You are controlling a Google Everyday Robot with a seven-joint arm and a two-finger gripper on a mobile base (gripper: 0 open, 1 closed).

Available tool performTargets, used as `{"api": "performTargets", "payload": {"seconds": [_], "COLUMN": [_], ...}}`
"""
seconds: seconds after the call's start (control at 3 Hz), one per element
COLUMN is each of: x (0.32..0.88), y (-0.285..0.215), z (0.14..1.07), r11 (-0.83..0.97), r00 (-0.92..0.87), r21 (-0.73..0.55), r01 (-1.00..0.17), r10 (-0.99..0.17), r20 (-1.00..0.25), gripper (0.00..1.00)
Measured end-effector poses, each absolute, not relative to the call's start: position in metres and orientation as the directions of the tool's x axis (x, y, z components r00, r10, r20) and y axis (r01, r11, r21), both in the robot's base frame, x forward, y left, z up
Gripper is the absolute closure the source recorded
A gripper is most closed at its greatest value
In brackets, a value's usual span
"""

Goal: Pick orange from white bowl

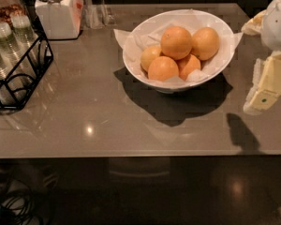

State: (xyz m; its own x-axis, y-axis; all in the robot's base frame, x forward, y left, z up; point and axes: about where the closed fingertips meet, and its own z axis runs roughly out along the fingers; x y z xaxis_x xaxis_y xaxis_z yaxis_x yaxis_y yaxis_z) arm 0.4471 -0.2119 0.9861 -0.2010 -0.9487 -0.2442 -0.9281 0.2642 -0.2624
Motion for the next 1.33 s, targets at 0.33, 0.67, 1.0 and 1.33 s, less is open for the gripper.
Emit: {"api": "performTargets", "payload": {"seconds": [0.33, 0.67, 1.0, 1.33], "x": [0.474, 0.512, 0.518, 0.521], "y": [-0.194, -0.170, -0.169, -0.168], "z": [1.003, 1.020, 1.032, 1.033], "r11": [0.204, 0.145, 0.152, 0.158], "r00": [-0.118, -0.035, -0.024, -0.024], "r21": [-0.278, -0.282, -0.314, -0.321], "r01": [-0.939, -0.948, -0.937, -0.934], "r10": [-0.948, -0.932, -0.926, -0.923], "r20": [-0.295, -0.362, -0.376, -0.384], "gripper": [0.00, 0.00, 0.00, 0.00]}}
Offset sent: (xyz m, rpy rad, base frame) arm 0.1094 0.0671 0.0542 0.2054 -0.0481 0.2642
